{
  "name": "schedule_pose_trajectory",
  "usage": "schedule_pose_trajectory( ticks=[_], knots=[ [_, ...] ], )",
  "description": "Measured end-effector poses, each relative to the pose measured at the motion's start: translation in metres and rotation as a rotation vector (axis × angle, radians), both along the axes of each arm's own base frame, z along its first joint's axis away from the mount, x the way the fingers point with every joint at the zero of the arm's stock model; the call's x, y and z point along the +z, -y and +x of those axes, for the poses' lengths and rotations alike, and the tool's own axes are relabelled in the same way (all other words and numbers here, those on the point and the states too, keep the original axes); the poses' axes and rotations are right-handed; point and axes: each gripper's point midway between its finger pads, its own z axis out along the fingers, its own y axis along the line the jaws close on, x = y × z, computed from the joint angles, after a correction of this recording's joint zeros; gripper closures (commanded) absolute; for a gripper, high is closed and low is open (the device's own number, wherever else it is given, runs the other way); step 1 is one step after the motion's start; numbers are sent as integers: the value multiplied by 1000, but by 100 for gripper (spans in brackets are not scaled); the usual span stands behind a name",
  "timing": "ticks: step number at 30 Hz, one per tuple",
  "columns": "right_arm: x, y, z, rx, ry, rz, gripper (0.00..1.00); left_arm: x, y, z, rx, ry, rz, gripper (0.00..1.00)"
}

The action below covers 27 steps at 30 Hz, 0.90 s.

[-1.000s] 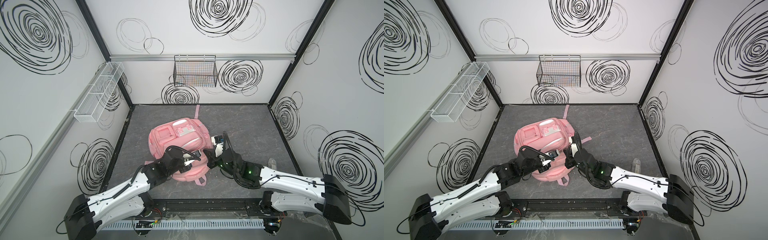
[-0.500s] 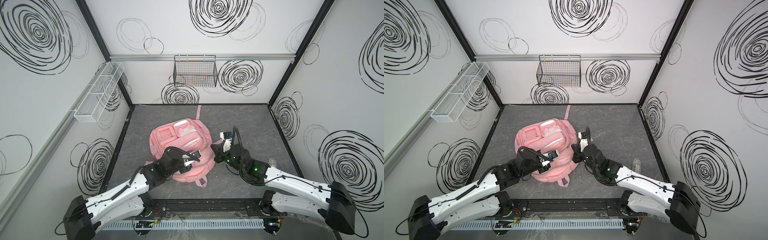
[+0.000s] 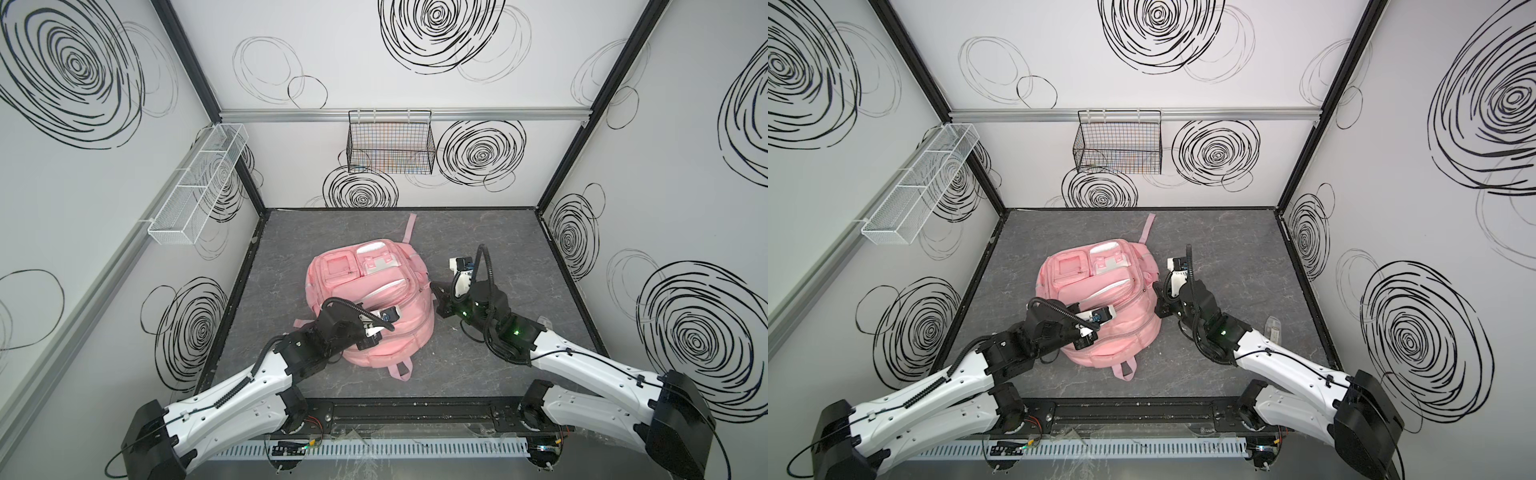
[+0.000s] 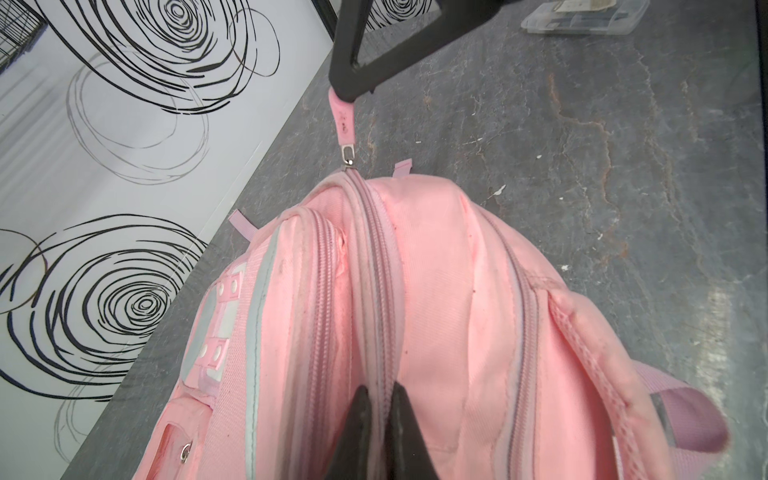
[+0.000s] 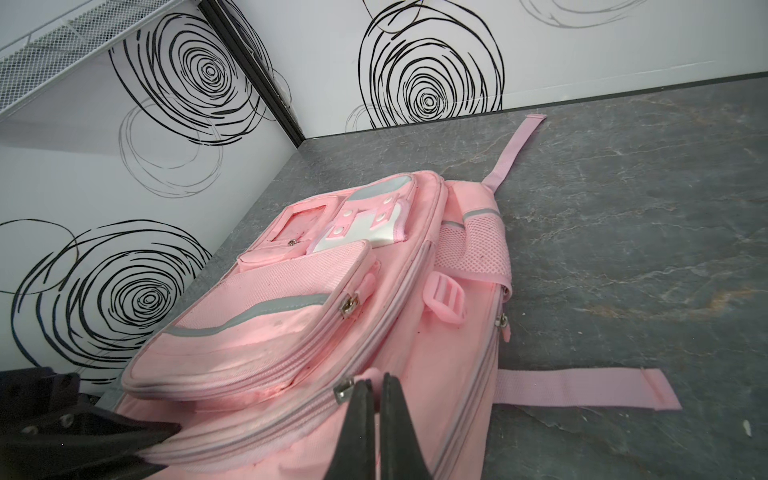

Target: Pack the student bag

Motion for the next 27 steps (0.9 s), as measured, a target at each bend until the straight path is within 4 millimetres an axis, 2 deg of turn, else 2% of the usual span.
schedule_pose_trajectory(
  ticks=[3,5,8,14,18,22,24,27],
  knots=[
    [-7,8,9,-37,6,-14,100,-1,-3,-5,-15,-3,-5,100],
    [-12,25,23,-115,13,-35,100,-6,-6,-9,-24,-15,7,100],
    [-18,40,36,-187,17,-57,100,-9,-8,-12,-34,-26,19,100],
    [-36,36,42,-170,-14,-87,99,-9,-9,-12,-37,-29,14,100],
    [-36,12,30,22,-16,-65,58,-9,-10,-11,-39,-32,10,100],
    [-33,-3,14,182,-17,11,40,-9,-10,-11,-40,-37,5,100],
    [-36,-7,6,239,-44,50,34,-9,-11,-10,-37,-39,3,100],
    [-42,-17,-6,332,-89,94,32,-9,-12,-9,-37,-42,0,100]
  ],
)
